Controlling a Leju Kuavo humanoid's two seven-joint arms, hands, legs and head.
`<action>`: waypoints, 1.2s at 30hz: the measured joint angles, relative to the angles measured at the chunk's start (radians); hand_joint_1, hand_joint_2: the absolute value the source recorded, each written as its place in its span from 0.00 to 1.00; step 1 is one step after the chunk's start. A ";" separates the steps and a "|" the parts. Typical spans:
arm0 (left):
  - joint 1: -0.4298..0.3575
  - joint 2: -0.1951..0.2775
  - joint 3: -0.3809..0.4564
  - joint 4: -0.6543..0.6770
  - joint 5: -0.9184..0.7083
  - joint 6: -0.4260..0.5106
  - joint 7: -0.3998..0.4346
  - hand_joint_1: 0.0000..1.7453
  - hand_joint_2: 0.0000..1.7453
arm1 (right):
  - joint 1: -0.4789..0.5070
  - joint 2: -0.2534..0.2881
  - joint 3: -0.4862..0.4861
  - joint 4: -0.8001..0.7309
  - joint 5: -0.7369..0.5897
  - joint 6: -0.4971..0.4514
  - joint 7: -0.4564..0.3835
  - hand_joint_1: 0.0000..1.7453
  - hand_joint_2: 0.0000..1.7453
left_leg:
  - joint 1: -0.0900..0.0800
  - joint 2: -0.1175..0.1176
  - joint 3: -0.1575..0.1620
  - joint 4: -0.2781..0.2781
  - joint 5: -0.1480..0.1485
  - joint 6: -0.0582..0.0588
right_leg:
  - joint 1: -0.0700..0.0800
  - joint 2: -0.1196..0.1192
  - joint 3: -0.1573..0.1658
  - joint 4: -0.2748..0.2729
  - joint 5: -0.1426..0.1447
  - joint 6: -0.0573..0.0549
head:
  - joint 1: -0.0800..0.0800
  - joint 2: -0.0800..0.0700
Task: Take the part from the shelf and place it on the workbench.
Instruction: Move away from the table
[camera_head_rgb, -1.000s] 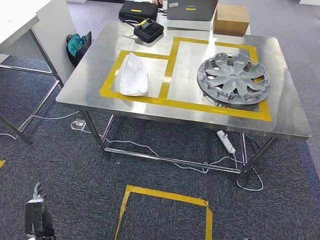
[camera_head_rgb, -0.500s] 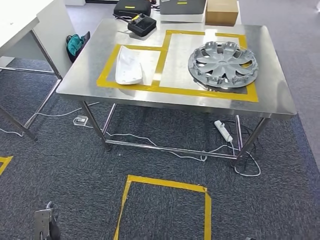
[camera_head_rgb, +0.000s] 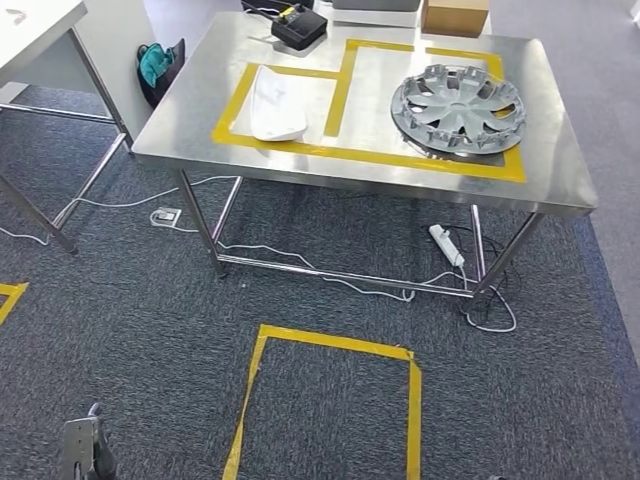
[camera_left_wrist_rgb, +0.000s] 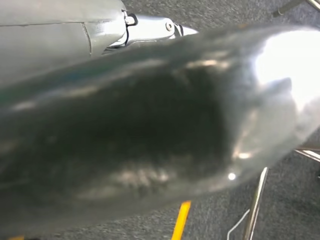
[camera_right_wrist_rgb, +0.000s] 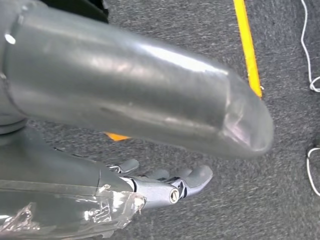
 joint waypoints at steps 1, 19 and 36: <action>0.000 0.001 0.000 0.000 0.000 0.000 0.000 0.00 0.00 | 0.000 0.000 0.000 0.000 0.000 0.000 0.000 0.00 0.00 | -0.001 0.001 -0.008 0.001 0.006 0.006 | 0.000 0.000 -0.020 0.070 -0.048 0.002 | 0.003 0.000; -0.005 0.005 0.003 0.009 0.000 0.000 0.000 0.00 0.00 | -0.009 0.000 -0.002 0.000 0.001 0.000 0.000 0.00 0.00 | -0.006 -0.001 -0.165 0.276 -0.127 -0.047 | 0.004 -0.001 0.106 -0.093 0.025 -0.054 | -0.003 0.000; 0.003 -0.007 0.004 0.130 -0.081 0.014 0.133 0.00 0.00 | -0.004 0.000 -0.002 0.000 0.018 -0.005 0.006 0.00 0.00 | -0.016 0.000 -0.036 0.022 0.021 0.021 | 0.002 0.001 -0.049 0.233 -0.102 0.003 | -0.001 0.000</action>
